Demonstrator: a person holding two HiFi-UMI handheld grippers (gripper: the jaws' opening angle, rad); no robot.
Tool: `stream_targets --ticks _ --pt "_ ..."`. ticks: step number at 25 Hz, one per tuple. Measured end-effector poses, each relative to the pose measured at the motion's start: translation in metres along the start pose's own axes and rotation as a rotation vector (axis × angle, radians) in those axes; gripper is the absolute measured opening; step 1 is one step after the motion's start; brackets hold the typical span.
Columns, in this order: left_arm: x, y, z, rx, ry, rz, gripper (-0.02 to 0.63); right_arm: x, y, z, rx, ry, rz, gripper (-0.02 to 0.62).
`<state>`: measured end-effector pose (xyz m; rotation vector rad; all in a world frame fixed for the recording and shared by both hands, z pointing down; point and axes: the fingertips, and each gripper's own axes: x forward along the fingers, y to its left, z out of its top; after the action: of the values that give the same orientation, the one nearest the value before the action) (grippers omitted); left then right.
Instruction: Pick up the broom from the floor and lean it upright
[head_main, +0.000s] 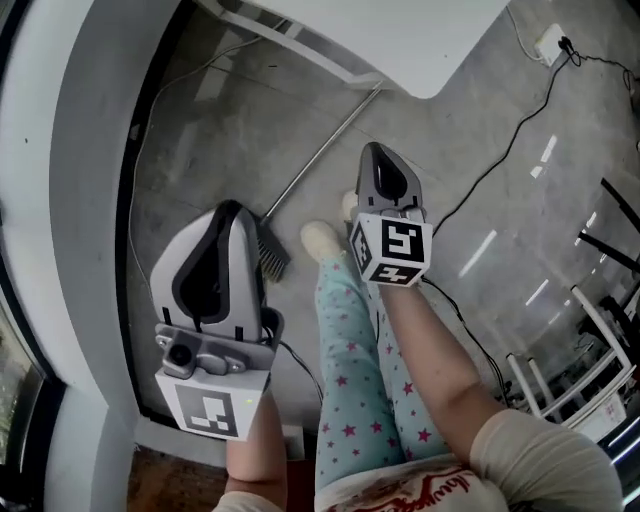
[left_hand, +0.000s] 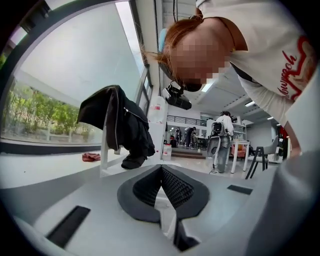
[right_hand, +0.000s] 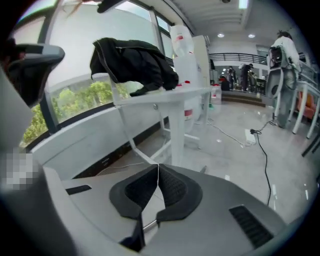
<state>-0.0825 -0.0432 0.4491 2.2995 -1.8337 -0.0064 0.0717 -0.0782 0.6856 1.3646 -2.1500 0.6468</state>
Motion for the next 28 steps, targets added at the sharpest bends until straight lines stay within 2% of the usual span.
stream_targets --ticks 3,6,9,11,16,17,19,22,25,28 --pt "0.017 -0.003 -0.018 0.007 0.008 -0.053 0.02 0.031 -0.027 -0.039 0.08 0.053 -0.103 0.025" --pt "0.012 -0.01 -0.043 0.051 0.017 -0.113 0.02 0.052 -0.046 -0.074 0.174 0.097 -0.166 0.025" --pt "0.027 -0.014 -0.065 0.014 0.063 -0.125 0.02 0.075 -0.06 -0.1 0.232 0.113 -0.209 0.026" --pt "0.03 -0.016 -0.08 0.016 0.085 -0.141 0.02 0.091 -0.07 -0.112 0.262 0.112 -0.239 0.025" --pt "0.035 -0.015 -0.12 0.014 0.127 -0.16 0.02 0.133 -0.089 -0.143 0.328 0.151 -0.269 0.026" --pt "0.038 -0.015 -0.126 0.012 0.132 -0.165 0.02 0.14 -0.091 -0.15 0.341 0.167 -0.274 0.034" --pt "0.044 -0.017 -0.136 0.015 0.138 -0.185 0.02 0.153 -0.094 -0.164 0.378 0.197 -0.286 0.104" --pt "0.057 -0.018 -0.154 0.025 0.158 -0.215 0.02 0.167 -0.092 -0.177 0.41 0.225 -0.29 0.107" --pt "0.074 -0.015 -0.194 0.01 0.248 -0.218 0.02 0.176 -0.093 -0.187 0.417 0.25 -0.298 0.107" --pt "0.088 -0.014 -0.249 0.004 0.441 -0.224 0.02 0.181 -0.093 -0.193 0.423 0.264 -0.303 0.107"
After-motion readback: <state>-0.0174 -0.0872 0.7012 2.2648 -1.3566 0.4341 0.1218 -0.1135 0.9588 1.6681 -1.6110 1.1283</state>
